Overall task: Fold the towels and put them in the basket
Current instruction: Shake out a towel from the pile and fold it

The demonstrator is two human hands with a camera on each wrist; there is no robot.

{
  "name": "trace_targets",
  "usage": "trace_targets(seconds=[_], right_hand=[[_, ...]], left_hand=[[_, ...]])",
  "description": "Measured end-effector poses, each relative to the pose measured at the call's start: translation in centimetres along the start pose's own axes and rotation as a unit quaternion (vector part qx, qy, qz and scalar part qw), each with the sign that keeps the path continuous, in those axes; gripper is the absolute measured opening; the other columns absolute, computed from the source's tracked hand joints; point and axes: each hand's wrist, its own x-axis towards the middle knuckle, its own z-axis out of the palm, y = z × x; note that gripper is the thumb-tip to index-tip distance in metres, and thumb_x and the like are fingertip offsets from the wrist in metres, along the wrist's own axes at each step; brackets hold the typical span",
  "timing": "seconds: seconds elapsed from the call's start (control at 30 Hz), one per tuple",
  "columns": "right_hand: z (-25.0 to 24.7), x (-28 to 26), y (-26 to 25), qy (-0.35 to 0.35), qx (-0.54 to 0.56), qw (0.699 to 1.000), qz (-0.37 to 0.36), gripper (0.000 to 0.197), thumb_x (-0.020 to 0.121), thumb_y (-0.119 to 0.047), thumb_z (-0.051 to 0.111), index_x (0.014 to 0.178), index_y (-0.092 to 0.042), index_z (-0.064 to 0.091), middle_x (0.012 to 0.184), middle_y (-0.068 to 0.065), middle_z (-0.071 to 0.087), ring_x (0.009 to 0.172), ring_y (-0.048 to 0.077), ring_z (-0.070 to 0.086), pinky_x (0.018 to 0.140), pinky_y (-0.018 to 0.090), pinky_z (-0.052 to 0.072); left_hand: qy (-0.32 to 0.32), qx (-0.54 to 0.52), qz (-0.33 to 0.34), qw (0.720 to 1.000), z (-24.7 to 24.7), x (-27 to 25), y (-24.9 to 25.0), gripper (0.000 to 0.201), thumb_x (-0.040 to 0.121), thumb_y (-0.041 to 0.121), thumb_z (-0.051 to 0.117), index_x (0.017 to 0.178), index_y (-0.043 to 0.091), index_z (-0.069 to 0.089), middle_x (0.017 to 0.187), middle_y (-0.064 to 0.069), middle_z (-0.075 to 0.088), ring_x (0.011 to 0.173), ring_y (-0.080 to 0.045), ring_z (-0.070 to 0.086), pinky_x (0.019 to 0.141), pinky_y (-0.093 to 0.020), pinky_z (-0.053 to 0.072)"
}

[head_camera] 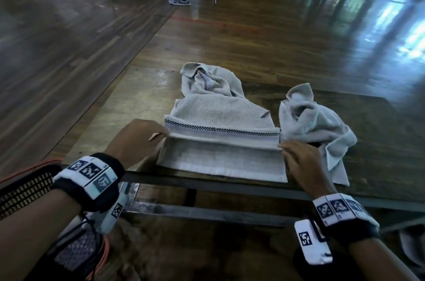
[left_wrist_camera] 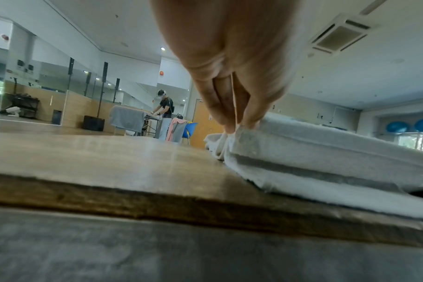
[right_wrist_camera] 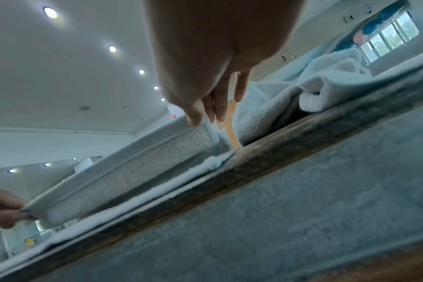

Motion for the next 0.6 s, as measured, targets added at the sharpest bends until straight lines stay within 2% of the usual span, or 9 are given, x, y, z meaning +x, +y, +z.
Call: trace_targets(seconds=[0.07,0.13,0.2,0.23,0.3,0.37,0.5,0.6], right_hand=[[-0.7,-0.7,0.2,0.029,-0.002,0.999,-0.023,0.020,0.080,0.000,0.068,0.099,-0.004,0.071,0.096,0.010,0.071,0.089,0.026,0.066,0.079,0.044,0.052],[-1.0,-1.8,0.2,0.034,-0.011,0.998,-0.046,0.021,0.075,0.003,0.072,0.095,-0.005,0.071,0.093,0.008,0.070,0.086,0.025,0.066,0.081,0.039,0.047],[-1.0,-3.1,0.1,0.001,-0.031,0.997,-0.076,0.023,0.071,0.004,0.075,0.091,-0.007,0.072,0.090,0.007,0.070,0.083,0.024,0.066,0.086,0.034,0.043],[-0.9,-3.7,0.0,-0.023,-0.031,0.995,-0.087,0.023,0.070,0.003,0.076,0.090,-0.007,0.072,0.088,0.006,0.070,0.082,0.023,0.067,0.087,0.035,0.045],[-0.6,-4.5,-0.1,-0.062,-0.016,0.994,-0.086,0.022,0.073,0.000,0.075,0.094,-0.007,0.072,0.090,0.005,0.070,0.083,0.022,0.066,0.076,0.043,0.053],[-0.5,-5.0,0.0,-0.061,-0.008,0.995,-0.077,0.024,0.075,0.000,0.073,0.098,-0.008,0.072,0.093,0.004,0.069,0.086,0.021,0.066,0.070,0.044,0.053],[-0.8,-5.2,0.3,-0.043,-0.012,0.996,-0.079,0.022,0.075,0.000,0.073,0.095,-0.009,0.074,0.091,0.004,0.069,0.083,0.023,0.066,0.066,0.043,0.052],[-0.8,-5.2,0.2,-0.062,-0.017,0.996,-0.063,0.024,0.077,-0.009,0.074,0.101,-0.011,0.072,0.095,0.002,0.068,0.088,0.021,0.064,0.072,0.042,0.052]], left_hand=[[0.032,-0.011,0.024,0.999,-0.7,-0.7,0.4,0.015,0.080,0.011,0.071,0.088,0.022,0.075,0.087,0.006,0.075,0.067,-0.004,0.061,0.061,-0.016,0.047],[-0.002,0.009,0.035,0.999,-0.9,-1.9,0.7,0.015,0.080,0.014,0.072,0.090,0.025,0.075,0.089,0.007,0.074,0.072,-0.008,0.065,0.062,-0.022,0.050],[-0.048,0.045,0.046,0.997,-0.3,-3.2,0.9,0.017,0.080,0.015,0.071,0.092,0.026,0.075,0.092,0.005,0.074,0.078,-0.015,0.068,0.065,-0.024,0.047],[-0.062,0.054,0.052,0.995,0.1,-3.7,0.8,0.017,0.081,0.014,0.070,0.095,0.025,0.075,0.095,0.004,0.074,0.081,-0.017,0.069,0.067,-0.025,0.047],[-0.069,0.047,0.057,0.995,0.4,-4.3,0.6,0.019,0.084,0.015,0.067,0.100,0.023,0.074,0.103,0.003,0.073,0.089,-0.017,0.069,0.073,-0.028,0.051],[-0.065,0.045,0.072,0.994,0.5,-4.6,0.1,0.021,0.084,0.015,0.068,0.102,0.023,0.074,0.105,0.004,0.073,0.091,-0.015,0.069,0.075,-0.031,0.054],[-0.055,0.077,0.125,0.988,0.6,-5.2,-0.6,0.023,0.080,0.013,0.073,0.101,0.022,0.074,0.104,0.003,0.072,0.091,-0.017,0.068,0.070,-0.034,0.055],[-0.070,0.099,0.118,0.986,1.2,-5.9,-0.5,0.028,0.089,0.027,0.059,0.115,0.022,0.065,0.119,0.002,0.064,0.107,-0.018,0.060,0.080,-0.035,0.050]])
